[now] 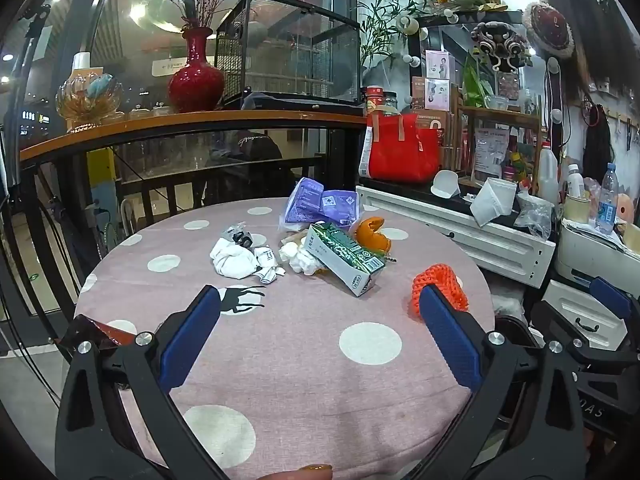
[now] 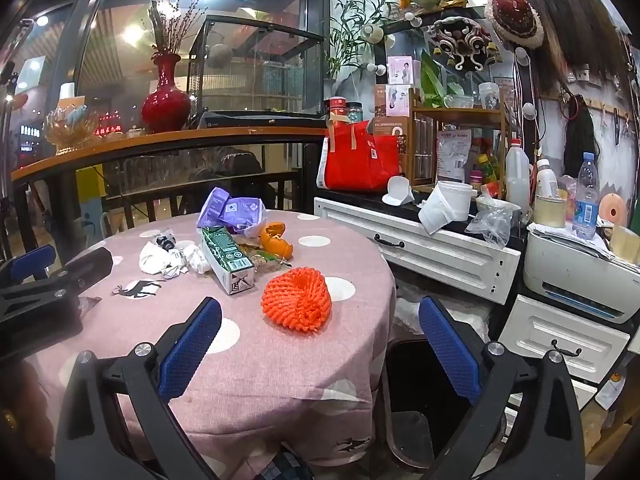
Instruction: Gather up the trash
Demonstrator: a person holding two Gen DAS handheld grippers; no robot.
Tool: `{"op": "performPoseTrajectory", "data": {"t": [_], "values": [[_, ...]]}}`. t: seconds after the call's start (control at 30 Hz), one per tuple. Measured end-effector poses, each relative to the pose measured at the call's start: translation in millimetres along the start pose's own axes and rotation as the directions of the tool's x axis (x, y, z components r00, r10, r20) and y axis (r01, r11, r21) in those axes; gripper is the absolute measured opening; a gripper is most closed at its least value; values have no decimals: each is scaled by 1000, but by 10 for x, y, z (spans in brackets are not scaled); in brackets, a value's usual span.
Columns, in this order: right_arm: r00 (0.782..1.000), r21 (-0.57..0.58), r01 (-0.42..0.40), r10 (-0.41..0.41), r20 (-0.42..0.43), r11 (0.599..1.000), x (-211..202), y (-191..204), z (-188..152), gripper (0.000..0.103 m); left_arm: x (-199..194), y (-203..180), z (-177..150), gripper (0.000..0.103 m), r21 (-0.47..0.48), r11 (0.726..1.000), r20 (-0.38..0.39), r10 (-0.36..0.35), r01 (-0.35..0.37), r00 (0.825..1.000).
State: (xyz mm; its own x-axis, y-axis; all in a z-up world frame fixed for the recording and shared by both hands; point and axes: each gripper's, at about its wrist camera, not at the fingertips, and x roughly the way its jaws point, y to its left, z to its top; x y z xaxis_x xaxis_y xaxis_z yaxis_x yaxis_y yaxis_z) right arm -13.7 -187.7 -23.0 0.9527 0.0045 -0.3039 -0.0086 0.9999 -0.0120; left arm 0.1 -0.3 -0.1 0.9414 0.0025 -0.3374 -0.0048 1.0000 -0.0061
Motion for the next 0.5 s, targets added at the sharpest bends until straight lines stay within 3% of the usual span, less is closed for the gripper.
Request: {"op": "performPoseTrajectory", "data": {"t": [0.5], "values": [[1000,1,-2,2,-4,1000,6,-3,-12,97,20,-9,1,98,0,1000,-3,-6,6,1000]]}}
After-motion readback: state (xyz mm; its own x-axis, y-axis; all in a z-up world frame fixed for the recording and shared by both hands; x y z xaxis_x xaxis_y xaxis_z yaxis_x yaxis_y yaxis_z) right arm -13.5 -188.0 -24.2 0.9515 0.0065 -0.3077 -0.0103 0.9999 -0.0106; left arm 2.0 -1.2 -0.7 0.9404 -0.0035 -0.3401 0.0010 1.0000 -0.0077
